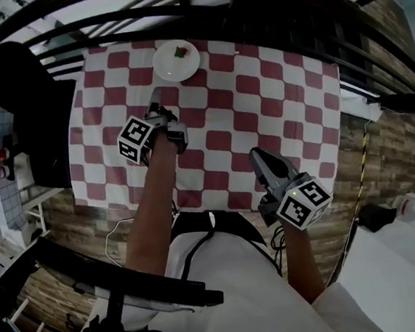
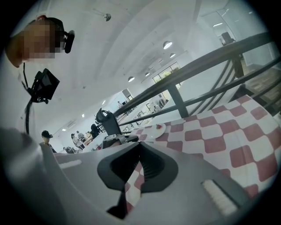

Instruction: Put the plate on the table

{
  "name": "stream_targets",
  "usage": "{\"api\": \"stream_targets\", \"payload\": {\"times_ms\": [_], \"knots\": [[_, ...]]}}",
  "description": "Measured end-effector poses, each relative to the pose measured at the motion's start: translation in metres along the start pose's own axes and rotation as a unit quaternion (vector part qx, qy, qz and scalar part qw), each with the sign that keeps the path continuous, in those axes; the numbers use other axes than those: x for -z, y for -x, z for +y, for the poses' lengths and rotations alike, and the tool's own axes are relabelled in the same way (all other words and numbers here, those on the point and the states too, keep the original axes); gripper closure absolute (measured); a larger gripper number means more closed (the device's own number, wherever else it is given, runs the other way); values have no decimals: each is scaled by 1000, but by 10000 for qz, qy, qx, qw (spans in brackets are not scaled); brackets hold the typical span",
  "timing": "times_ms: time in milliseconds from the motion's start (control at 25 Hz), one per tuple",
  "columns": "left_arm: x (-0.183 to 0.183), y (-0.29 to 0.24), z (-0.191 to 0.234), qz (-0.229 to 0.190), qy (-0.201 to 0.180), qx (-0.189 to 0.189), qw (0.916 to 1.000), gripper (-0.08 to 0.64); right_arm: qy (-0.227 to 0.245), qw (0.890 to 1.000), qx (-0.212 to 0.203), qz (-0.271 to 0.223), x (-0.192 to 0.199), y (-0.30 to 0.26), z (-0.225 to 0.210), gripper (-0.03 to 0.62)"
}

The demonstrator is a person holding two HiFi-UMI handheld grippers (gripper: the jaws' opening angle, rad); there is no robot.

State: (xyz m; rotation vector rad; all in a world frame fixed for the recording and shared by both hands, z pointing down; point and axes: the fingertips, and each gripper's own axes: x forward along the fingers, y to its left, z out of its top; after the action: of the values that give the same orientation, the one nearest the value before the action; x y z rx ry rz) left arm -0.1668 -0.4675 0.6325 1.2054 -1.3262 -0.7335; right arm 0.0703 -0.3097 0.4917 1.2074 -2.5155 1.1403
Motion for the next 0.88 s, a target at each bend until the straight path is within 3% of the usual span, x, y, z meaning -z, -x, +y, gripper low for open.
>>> {"api": "stream_targets", "payload": {"times_ms": [520, 880], "knots": [[34, 125, -45, -21, -387, 572, 9976, 552, 468, 9948, -901, 52, 13, 22, 43, 584], [63, 196, -76, 50, -538, 950, 9940, 554, 663, 9897, -1266, -14, 16, 55, 64, 584]]}}
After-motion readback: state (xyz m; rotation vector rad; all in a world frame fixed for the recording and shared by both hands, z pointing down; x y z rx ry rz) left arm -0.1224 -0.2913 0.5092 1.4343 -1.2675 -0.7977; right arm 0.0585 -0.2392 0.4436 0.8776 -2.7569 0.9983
